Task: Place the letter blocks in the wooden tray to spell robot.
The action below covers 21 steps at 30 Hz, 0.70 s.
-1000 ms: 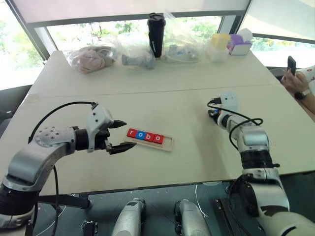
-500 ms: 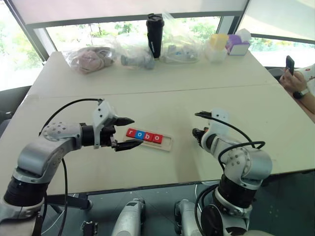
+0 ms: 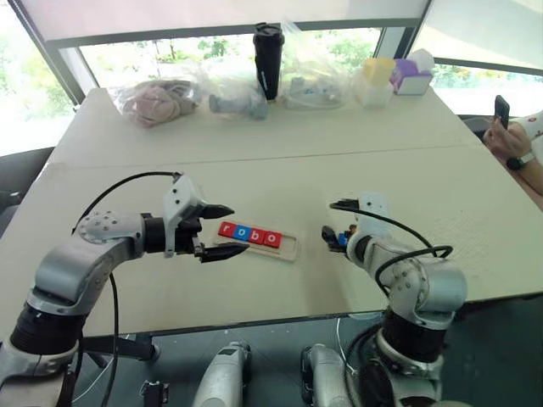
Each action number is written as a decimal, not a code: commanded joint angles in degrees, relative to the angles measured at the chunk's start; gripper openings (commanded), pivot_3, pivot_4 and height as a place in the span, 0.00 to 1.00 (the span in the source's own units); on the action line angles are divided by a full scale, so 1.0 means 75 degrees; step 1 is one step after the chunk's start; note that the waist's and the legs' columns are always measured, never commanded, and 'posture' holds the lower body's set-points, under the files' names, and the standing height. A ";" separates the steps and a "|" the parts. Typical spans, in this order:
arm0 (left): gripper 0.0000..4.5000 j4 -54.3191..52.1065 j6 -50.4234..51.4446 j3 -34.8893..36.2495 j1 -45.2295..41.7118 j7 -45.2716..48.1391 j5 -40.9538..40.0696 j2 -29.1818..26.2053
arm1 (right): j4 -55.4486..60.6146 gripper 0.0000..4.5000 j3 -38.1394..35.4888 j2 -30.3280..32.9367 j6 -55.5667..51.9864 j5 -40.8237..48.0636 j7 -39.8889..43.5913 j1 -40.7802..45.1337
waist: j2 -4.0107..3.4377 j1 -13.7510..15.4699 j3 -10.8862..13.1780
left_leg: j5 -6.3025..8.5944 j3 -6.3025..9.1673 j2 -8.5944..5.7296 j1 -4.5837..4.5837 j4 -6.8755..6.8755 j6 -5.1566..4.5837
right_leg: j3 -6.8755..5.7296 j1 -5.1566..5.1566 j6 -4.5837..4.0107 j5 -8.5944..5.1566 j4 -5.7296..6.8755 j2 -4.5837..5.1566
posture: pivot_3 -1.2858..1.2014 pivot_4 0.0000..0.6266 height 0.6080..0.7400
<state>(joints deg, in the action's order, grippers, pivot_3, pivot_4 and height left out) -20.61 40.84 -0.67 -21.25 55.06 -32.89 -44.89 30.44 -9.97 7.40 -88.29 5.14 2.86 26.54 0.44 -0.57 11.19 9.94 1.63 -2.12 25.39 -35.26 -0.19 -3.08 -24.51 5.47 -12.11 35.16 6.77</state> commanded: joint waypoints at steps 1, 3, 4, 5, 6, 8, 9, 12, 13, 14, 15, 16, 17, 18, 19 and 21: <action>1.00 -0.0086 -0.0199 0.0034 -0.0017 0.0242 0.0054 -0.0181 | -0.0452 0.99 -0.0499 0.1413 0.1860 0.1004 0.1983 0.0343 | 0.0004 -0.0018 0.0002 | 0.0000 -0.0006 -0.0002 0.0001 0.0000 -0.0001 | 0.0002 0.0002 0.0002 -0.0001 -0.0010 0.0002 | 0.52 0.24 1.00; 1.00 -0.0043 -0.0272 -0.0038 -0.0028 0.0429 0.0092 -0.0271 | -0.0573 0.99 -0.0727 0.2326 0.3485 0.1874 0.3990 0.0061 | 0.0005 -0.0019 0.0002 | 0.0001 -0.0008 0.0000 0.0001 0.0004 -0.0002 | 0.0000 0.0005 0.0009 -0.0003 -0.0013 0.0002 | 0.52 0.24 1.00; 1.00 -0.0035 -0.0321 -0.0097 -0.0015 0.0523 0.0115 -0.0295 | -0.0603 0.99 -0.0789 0.2844 0.3907 0.2389 0.5104 -0.0256 | 0.0005 -0.0018 0.0002 | 0.0004 -0.0007 0.0004 -0.0001 0.0009 -0.0006 | -0.0002 0.0004 0.0013 -0.0005 -0.0012 -0.0001 | 0.52 0.24 1.00; 1.00 -0.0031 -0.0372 -0.0156 0.0001 0.0591 0.0151 -0.0307 | -0.0743 0.99 -0.0732 0.3318 0.4376 0.2607 0.5919 -0.0546 | 0.0006 -0.0015 0.0001 | 0.0006 -0.0006 0.0009 -0.0002 0.0015 -0.0010 | -0.0006 0.0004 0.0015 -0.0006 -0.0010 -0.0005 | 0.52 0.24 1.00; 1.00 -0.0012 -0.0420 -0.0193 0.0012 0.0643 0.0183 -0.0311 | -0.1029 0.99 -0.0508 0.3738 0.4895 0.2505 0.6364 -0.0736 | 0.0009 -0.0013 0.0002 | 0.0011 -0.0005 0.0012 -0.0004 0.0020 -0.0018 | -0.0010 0.0008 0.0028 -0.0015 -0.0007 -0.0011 | 0.52 0.24 1.00; 1.00 0.0016 -0.0551 -0.0277 0.0023 0.0698 0.0310 -0.0279 | -0.1582 0.99 -0.0070 0.4289 0.5783 0.2204 0.6805 -0.0909 | 0.0011 -0.0013 0.0002 | 0.0016 -0.0008 0.0013 -0.0004 0.0018 -0.0025 | -0.0019 0.0011 0.0048 -0.0016 0.0001 -0.0015 | 0.52 0.24 1.00; 1.00 0.0015 -0.0689 -0.0285 0.0008 0.0646 0.0368 -0.0175 | -0.1921 0.99 0.0155 0.4495 0.6218 0.2089 0.7096 -0.0955 | 0.0011 -0.0025 0.0002 | 0.0016 -0.0010 0.0013 -0.0003 0.0016 -0.0025 | -0.0018 0.0011 0.0045 -0.0016 0.0002 -0.0014 | 0.52 0.24 1.00; 1.00 -0.0022 -0.0905 -0.0374 0.0062 0.0606 0.0512 -0.0063 | -0.2847 0.99 0.0741 0.4861 0.7361 0.1707 0.7653 -0.0998 | 0.0012 -0.0023 0.0003 | 0.0015 -0.0009 0.0013 -0.0004 -0.0004 -0.0025 | -0.0011 0.0010 0.0033 -0.0019 0.0002 -0.0001 | 0.52 0.24 1.00; 1.00 -0.0055 -0.0906 -0.0410 0.0107 0.0626 0.0537 -0.0076 | -0.3151 0.99 0.0956 0.4961 0.7750 0.1516 0.7797 -0.0995 | 0.0012 -0.0016 0.0003 | 0.0015 -0.0010 0.0013 -0.0004 -0.0013 -0.0025 | -0.0010 0.0013 0.0039 -0.0022 0.0001 0.0000 | 0.52 0.24 1.00; 1.00 -0.0116 -0.0865 -0.0419 0.0140 0.0618 0.0521 -0.0066 | -0.3452 0.99 0.1168 0.5054 0.8136 0.1342 0.7973 -0.1002 | 0.0012 -0.0009 0.0003 | 0.0016 -0.0011 0.0013 -0.0004 -0.0021 -0.0025 | -0.0010 0.0015 0.0038 -0.0022 0.0000 0.0002 | 0.52 0.24 1.00; 1.00 -0.0168 -0.0831 -0.0410 0.0160 0.0606 0.0500 -0.0056 | -0.3704 0.99 0.1315 0.5092 0.8468 0.1208 0.8055 -0.0981 | 0.0012 -0.0006 0.0003 | 0.0016 -0.0011 0.0013 -0.0004 -0.0026 -0.0024 | -0.0010 0.0017 0.0038 -0.0022 0.0000 0.0003 | 0.52 0.24 1.00; 1.00 -0.0191 -0.0818 -0.0389 0.0168 0.0598 0.0488 -0.0052 | -0.3918 0.99 0.1413 0.5076 0.8684 0.1139 0.8090 -0.0924 | 0.0012 -0.0003 0.0003 | 0.0017 -0.0010 0.0013 -0.0003 -0.0030 -0.0023 | -0.0010 0.0019 0.0038 -0.0023 -0.0001 0.0004 | 0.52 0.24 1.00; 1.00 -0.0204 -0.0806 -0.0371 0.0176 0.0588 0.0481 -0.0053 | -0.4132 0.99 0.1458 0.5007 0.8801 0.1152 0.8121 -0.0837 | 0.0012 0.0009 0.0003 | 0.0017 -0.0010 0.0013 -0.0001 -0.0031 -0.0023 | -0.0010 0.0018 0.0037 -0.0022 -0.0001 0.0005 | 0.52 0.24 1.00; 1.00 -0.0207 -0.0802 -0.0355 0.0184 0.0564 0.0491 -0.0056 | -0.4364 0.99 0.1516 0.4946 0.8958 0.1125 0.8144 -0.0748 | 0.0012 0.0015 0.0003 | 0.0017 -0.0008 0.0012 0.0000 -0.0032 -0.0023 | -0.0010 0.0018 0.0035 -0.0021 -0.0001 0.0006 | 0.52 0.24 1.00; 1.00 -0.0196 -0.0802 -0.0331 0.0190 0.0550 0.0498 -0.0064 | -0.4551 0.99 0.1605 0.4920 0.9105 0.1072 0.8191 -0.0673 | 0.0012 0.0014 0.0003 | 0.0017 -0.0009 0.0011 0.0000 -0.0032 -0.0023 | -0.0009 0.0018 0.0031 -0.0019 -0.0001 0.0008 | 0.52 0.24 1.00; 1.00 -0.0206 -0.0795 -0.0301 0.0220 0.0526 0.0506 -0.0082 | -0.4873 0.99 0.1758 0.4876 0.9425 0.0905 0.8207 -0.0543 | 0.0012 0.0014 0.0003 | 0.0017 -0.0009 0.0011 0.0000 -0.0032 -0.0023 | -0.0008 0.0018 0.0009 -0.0004 -0.0001 0.0007 | 0.52 0.24 1.00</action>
<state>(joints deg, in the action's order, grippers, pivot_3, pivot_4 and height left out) -20.48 35.17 -3.81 -19.74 59.32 -29.15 -45.04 -5.50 3.37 43.86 -20.01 12.45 64.00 21.27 0.53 -0.47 11.21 10.07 1.57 -2.04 25.39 -35.49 -0.37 -3.14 -24.38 5.54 -12.14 35.15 6.82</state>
